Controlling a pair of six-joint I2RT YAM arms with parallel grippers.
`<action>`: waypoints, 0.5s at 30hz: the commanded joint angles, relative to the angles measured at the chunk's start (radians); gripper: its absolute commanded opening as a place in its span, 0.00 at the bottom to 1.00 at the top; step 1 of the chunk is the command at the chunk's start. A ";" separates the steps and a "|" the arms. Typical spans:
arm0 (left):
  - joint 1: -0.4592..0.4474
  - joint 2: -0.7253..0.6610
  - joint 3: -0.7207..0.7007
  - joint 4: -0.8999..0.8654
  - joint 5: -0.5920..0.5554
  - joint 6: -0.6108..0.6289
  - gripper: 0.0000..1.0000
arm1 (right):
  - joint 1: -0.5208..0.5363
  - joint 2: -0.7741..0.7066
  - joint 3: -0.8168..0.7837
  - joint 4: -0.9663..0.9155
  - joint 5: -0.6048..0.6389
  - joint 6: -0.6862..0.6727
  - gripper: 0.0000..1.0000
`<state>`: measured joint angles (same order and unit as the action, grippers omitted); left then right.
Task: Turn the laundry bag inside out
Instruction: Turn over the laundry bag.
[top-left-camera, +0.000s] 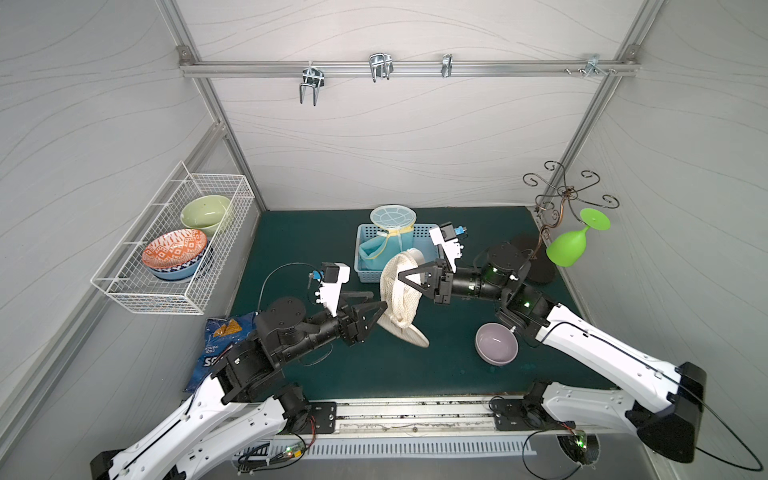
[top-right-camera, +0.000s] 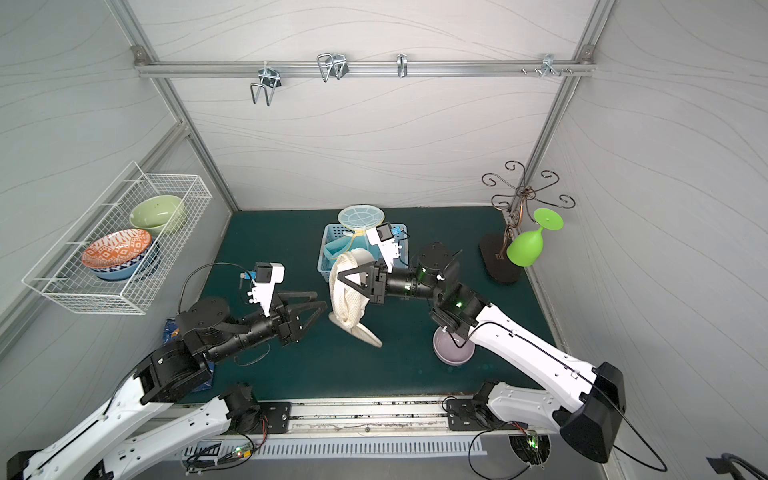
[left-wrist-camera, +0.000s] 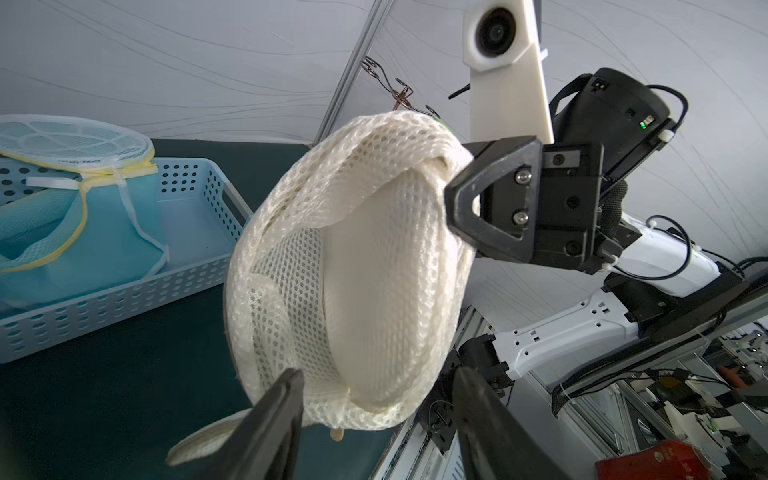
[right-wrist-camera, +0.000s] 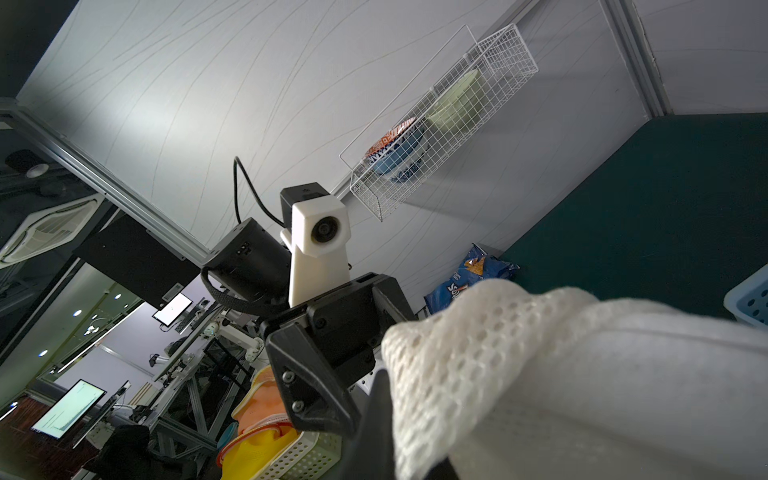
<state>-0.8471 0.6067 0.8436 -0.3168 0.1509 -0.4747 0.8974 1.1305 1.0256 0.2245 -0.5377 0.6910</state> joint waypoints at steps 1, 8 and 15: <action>-0.010 0.046 0.037 0.117 0.064 -0.002 0.63 | 0.017 0.014 0.015 0.019 0.005 -0.009 0.00; -0.030 0.111 0.048 0.079 -0.027 0.029 0.59 | 0.026 0.022 0.015 0.024 0.005 -0.007 0.00; -0.032 0.108 0.055 0.094 -0.046 0.043 0.04 | 0.043 0.016 -0.011 0.017 0.012 -0.007 0.00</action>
<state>-0.8738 0.7143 0.8505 -0.2783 0.1265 -0.4557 0.9260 1.1576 1.0245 0.2234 -0.5304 0.6895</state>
